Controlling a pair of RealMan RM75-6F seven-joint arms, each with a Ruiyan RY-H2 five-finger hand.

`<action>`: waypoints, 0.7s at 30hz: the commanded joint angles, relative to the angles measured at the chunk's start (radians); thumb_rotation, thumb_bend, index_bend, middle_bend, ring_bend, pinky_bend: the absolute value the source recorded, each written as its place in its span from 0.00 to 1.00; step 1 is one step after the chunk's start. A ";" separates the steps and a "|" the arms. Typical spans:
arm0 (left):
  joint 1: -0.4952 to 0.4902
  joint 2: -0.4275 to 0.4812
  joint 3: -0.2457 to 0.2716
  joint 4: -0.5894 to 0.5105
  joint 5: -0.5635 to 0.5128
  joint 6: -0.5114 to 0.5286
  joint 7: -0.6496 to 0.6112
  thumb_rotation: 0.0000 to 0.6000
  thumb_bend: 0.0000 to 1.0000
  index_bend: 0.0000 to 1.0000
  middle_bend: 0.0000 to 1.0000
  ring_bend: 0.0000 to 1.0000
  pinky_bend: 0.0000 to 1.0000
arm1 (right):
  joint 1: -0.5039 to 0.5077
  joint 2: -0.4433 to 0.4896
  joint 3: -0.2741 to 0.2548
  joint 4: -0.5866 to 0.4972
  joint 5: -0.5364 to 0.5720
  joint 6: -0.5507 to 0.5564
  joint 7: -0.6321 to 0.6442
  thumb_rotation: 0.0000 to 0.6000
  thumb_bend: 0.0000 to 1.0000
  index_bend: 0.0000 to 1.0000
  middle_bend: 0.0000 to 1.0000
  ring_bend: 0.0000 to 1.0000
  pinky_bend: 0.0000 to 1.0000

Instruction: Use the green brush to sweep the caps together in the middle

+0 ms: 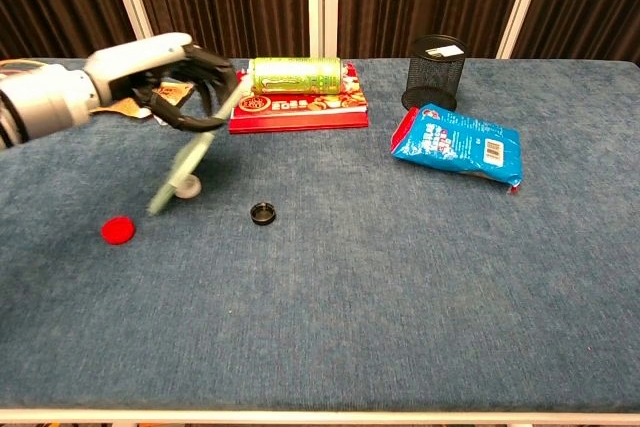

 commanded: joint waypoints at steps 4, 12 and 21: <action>-0.048 -0.027 0.002 -0.068 0.014 0.020 0.028 1.00 0.42 0.56 0.59 0.41 0.45 | -0.009 -0.002 -0.002 0.027 -0.005 0.011 0.034 1.00 0.15 0.00 0.00 0.00 0.00; -0.084 0.005 -0.022 -0.179 -0.001 0.024 0.101 1.00 0.42 0.56 0.59 0.41 0.45 | -0.014 -0.007 0.000 0.064 -0.009 0.017 0.081 1.00 0.15 0.00 0.00 0.00 0.00; 0.051 0.196 -0.096 -0.423 -0.143 0.066 0.299 1.00 0.41 0.56 0.60 0.41 0.42 | 0.012 -0.007 0.012 0.111 -0.032 -0.001 0.123 1.00 0.15 0.00 0.00 0.00 0.00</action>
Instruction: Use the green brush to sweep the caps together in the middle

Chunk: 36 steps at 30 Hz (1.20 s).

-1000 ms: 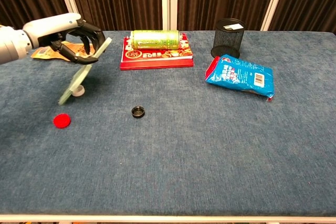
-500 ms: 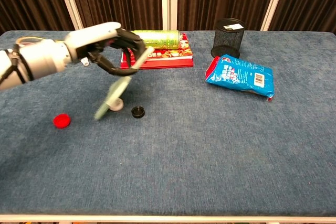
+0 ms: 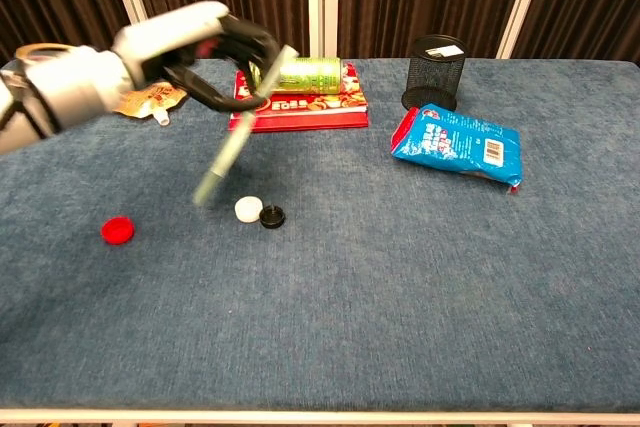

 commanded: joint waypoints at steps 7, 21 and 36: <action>0.225 0.203 -0.059 -0.352 -0.200 0.058 0.394 1.00 0.42 0.56 0.60 0.41 0.41 | 0.047 -0.001 0.014 0.034 -0.021 -0.046 0.028 1.00 0.15 0.00 0.00 0.00 0.00; 0.403 0.190 -0.057 -0.602 -0.299 0.113 0.686 1.00 0.42 0.57 0.61 0.41 0.30 | 0.077 -0.012 0.012 0.057 -0.013 -0.087 0.043 1.00 0.15 0.00 0.00 0.00 0.00; 0.373 -0.002 -0.132 -0.507 -0.276 0.064 0.731 1.00 0.42 0.58 0.61 0.41 0.30 | 0.066 -0.005 0.003 0.047 -0.012 -0.070 0.039 1.00 0.15 0.00 0.00 0.00 0.00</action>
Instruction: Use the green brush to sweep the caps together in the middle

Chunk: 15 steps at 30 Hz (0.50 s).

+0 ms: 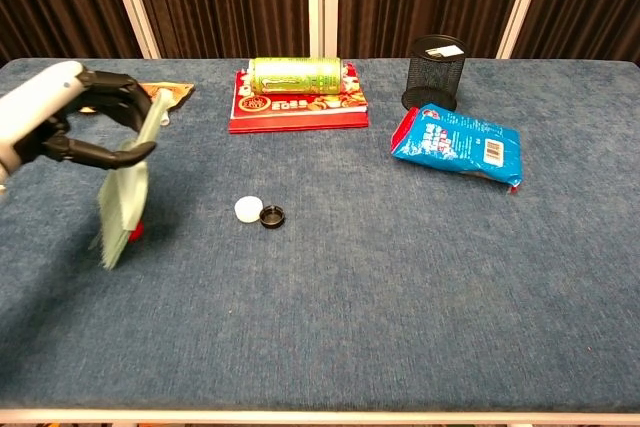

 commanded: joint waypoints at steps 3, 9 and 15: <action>-0.035 -0.058 -0.030 0.042 0.014 -0.042 -0.020 1.00 0.42 0.58 0.61 0.41 0.30 | -0.006 0.003 -0.002 0.000 0.000 0.008 0.000 1.00 0.15 0.00 0.00 0.00 0.00; -0.094 -0.122 -0.060 0.090 0.049 -0.074 -0.017 1.00 0.42 0.58 0.61 0.41 0.30 | -0.011 0.005 -0.005 0.000 0.001 0.016 0.003 1.00 0.15 0.00 0.00 0.00 0.00; -0.158 -0.178 -0.100 0.135 0.058 -0.116 -0.011 1.00 0.42 0.58 0.61 0.41 0.30 | -0.018 0.010 -0.006 -0.001 0.006 0.022 0.004 1.00 0.15 0.00 0.00 0.00 0.00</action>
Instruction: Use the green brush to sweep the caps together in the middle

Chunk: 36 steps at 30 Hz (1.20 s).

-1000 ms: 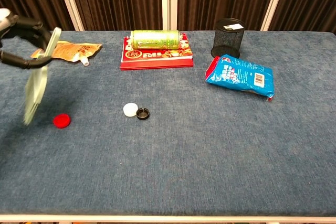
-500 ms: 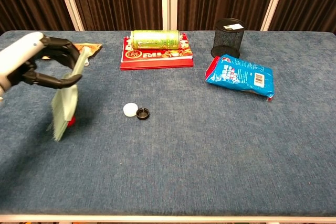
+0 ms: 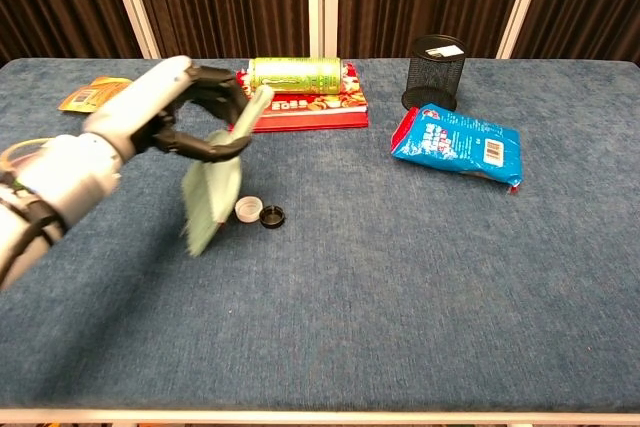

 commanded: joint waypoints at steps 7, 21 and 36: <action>-0.075 -0.057 -0.050 0.028 -0.005 -0.064 -0.004 1.00 0.41 0.58 0.61 0.41 0.30 | -0.008 0.002 0.000 0.005 0.003 0.012 0.010 1.00 0.15 0.00 0.00 0.00 0.00; -0.007 0.262 0.004 -0.102 0.011 -0.074 0.142 1.00 0.41 0.58 0.61 0.41 0.30 | 0.001 -0.006 0.002 0.029 -0.018 0.015 0.033 1.00 0.15 0.00 0.00 0.00 0.00; -0.007 0.417 0.063 -0.198 -0.205 -0.327 0.480 1.00 0.19 0.20 0.25 0.16 0.25 | 0.018 -0.028 -0.007 0.046 -0.024 -0.015 0.045 1.00 0.15 0.00 0.00 0.00 0.00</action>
